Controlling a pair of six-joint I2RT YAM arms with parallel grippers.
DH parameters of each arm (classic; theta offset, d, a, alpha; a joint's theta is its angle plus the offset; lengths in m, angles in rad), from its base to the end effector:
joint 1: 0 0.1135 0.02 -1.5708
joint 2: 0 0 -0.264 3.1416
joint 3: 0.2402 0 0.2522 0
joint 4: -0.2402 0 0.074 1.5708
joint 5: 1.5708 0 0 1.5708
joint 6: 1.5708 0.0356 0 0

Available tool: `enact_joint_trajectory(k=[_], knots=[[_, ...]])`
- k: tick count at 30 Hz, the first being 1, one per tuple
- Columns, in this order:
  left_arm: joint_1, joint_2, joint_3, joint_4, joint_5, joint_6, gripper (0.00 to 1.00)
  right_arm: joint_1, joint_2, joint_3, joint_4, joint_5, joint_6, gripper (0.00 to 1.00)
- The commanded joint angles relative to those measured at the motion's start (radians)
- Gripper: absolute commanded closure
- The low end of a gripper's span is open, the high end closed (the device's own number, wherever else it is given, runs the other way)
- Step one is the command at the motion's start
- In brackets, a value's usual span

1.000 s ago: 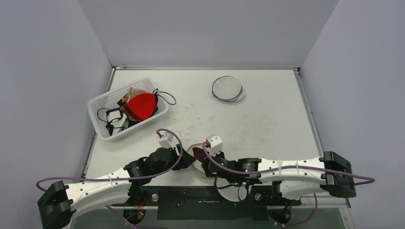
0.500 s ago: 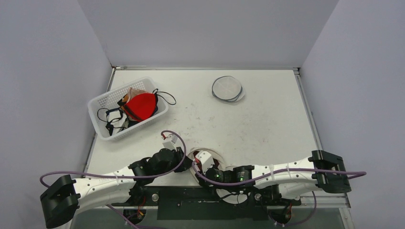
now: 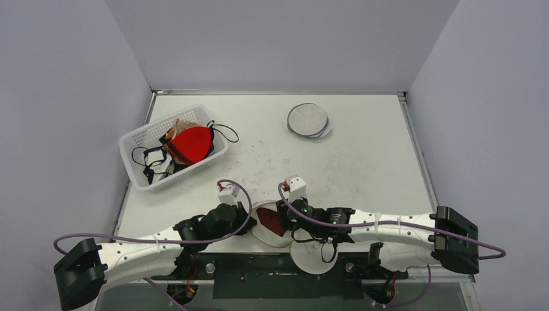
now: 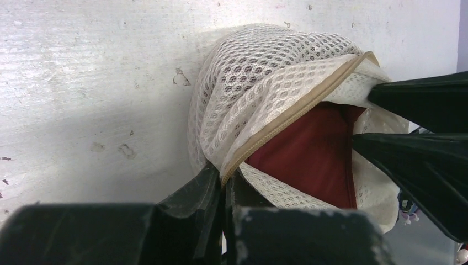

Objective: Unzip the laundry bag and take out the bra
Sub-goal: Pick up the bra from the laundry bag.

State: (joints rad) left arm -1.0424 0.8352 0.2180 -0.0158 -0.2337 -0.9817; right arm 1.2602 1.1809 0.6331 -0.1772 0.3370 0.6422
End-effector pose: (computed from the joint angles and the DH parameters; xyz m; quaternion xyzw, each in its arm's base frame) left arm 0.0903 -0.1383 0.1521 -0.0258 0.8872 -0.3254 0.3261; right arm 0.0847 0.2254 0.2100 -0.2078 0.8773 0.2406 0.3595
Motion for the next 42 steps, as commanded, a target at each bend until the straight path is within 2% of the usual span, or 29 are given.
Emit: enact_joint_trajectory(k=[1,6,12,16,20,23,27,31,42], knots=[[-0.015,-0.004,0.014,0.001,-0.031,0.02,1.0,-0.027,0.031,-0.018,0.045,-0.056,0.055,0.5],[-0.02,-0.002,0.006,0.059,-0.016,0.012,1.0,-0.034,0.001,-0.062,0.032,-0.029,0.114,0.36],[-0.02,0.023,0.021,0.094,0.007,0.009,1.0,0.126,-0.159,-0.06,0.075,0.107,0.069,0.31],[-0.02,0.048,0.048,0.094,0.004,0.011,1.0,0.214,-0.137,0.008,0.034,0.178,0.033,0.31],[-0.02,0.063,0.067,0.091,0.0,0.011,1.0,0.208,-0.006,0.066,-0.022,0.121,0.035,0.33],[-0.022,0.066,0.069,0.088,0.005,0.009,1.0,0.176,0.065,0.063,-0.05,0.141,0.081,0.32],[-0.022,0.062,0.061,0.092,0.004,0.006,1.0,0.117,0.091,0.016,-0.032,0.172,0.156,0.27],[-0.022,0.063,0.054,0.091,0.005,0.002,1.0,0.11,0.103,0.016,-0.063,0.231,0.206,0.24],[-0.022,0.091,0.046,0.12,0.015,-0.001,1.0,0.076,0.152,0.017,-0.112,0.258,0.23,0.16]])
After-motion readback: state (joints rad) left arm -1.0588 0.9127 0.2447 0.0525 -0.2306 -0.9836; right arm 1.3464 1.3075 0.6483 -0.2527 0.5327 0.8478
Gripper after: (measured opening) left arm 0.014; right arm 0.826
